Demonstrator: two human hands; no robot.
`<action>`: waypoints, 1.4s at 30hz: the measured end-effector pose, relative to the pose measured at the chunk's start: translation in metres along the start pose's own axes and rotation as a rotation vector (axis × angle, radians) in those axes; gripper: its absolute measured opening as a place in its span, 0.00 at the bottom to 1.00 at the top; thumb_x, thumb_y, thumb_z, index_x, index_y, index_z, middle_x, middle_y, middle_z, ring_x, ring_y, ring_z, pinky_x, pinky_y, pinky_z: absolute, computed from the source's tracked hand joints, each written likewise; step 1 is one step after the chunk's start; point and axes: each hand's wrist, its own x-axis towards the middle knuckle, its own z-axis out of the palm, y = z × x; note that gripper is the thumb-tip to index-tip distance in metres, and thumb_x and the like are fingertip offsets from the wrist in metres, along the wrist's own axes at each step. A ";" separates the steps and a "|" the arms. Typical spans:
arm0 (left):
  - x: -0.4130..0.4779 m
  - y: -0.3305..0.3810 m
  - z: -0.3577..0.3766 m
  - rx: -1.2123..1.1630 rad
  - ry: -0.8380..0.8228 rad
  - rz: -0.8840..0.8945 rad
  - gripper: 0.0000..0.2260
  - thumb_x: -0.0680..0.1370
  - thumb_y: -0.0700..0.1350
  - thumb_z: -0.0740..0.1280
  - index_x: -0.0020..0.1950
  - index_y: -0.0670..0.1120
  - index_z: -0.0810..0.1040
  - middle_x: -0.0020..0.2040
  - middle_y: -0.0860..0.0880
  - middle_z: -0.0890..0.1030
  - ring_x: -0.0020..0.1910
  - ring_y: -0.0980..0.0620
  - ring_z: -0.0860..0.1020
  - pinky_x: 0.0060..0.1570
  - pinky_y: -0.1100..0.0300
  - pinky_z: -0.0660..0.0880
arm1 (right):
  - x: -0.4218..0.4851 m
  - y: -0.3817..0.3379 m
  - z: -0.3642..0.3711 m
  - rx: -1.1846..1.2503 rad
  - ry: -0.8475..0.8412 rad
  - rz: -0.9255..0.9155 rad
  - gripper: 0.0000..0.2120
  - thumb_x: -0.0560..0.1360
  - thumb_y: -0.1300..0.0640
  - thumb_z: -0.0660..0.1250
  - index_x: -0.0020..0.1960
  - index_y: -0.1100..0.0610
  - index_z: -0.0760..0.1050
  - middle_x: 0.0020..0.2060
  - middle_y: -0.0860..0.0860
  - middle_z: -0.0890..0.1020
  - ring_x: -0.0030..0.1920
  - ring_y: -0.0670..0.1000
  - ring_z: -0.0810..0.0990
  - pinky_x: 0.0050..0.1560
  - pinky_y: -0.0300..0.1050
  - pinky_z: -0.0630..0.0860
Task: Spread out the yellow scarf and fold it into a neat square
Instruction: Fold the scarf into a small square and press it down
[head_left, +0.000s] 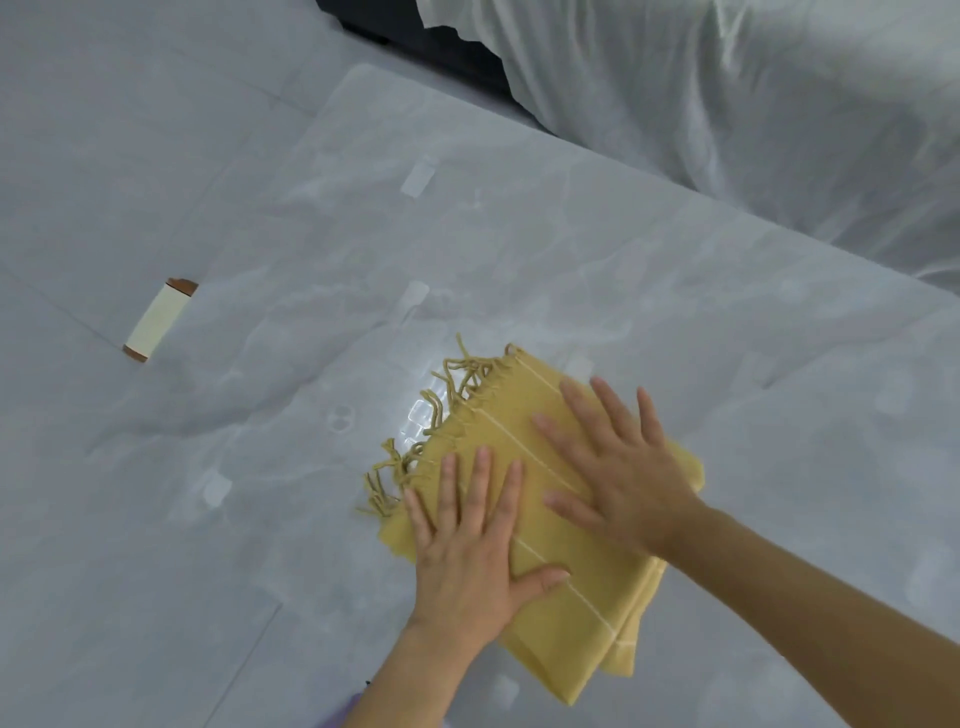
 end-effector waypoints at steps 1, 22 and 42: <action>0.006 -0.002 0.003 0.014 -0.012 0.007 0.47 0.64 0.79 0.51 0.76 0.53 0.53 0.77 0.45 0.51 0.75 0.37 0.49 0.65 0.29 0.45 | -0.009 -0.002 0.009 -0.022 -0.021 -0.020 0.36 0.73 0.28 0.44 0.75 0.44 0.53 0.76 0.55 0.54 0.75 0.62 0.52 0.67 0.70 0.49; 0.035 -0.006 -0.030 -0.117 -0.235 -0.140 0.31 0.70 0.73 0.38 0.70 0.68 0.32 0.74 0.54 0.29 0.76 0.45 0.41 0.69 0.40 0.60 | -0.078 -0.121 0.029 0.583 0.006 0.973 0.47 0.67 0.38 0.63 0.74 0.41 0.34 0.74 0.64 0.41 0.70 0.65 0.62 0.65 0.69 0.59; 0.024 -0.004 -0.022 -0.108 -0.184 -0.207 0.31 0.69 0.72 0.29 0.71 0.65 0.33 0.73 0.52 0.29 0.75 0.46 0.38 0.71 0.40 0.54 | -0.091 -0.114 0.054 0.603 0.489 0.704 0.31 0.67 0.58 0.54 0.69 0.40 0.64 0.75 0.42 0.54 0.71 0.34 0.55 0.70 0.46 0.55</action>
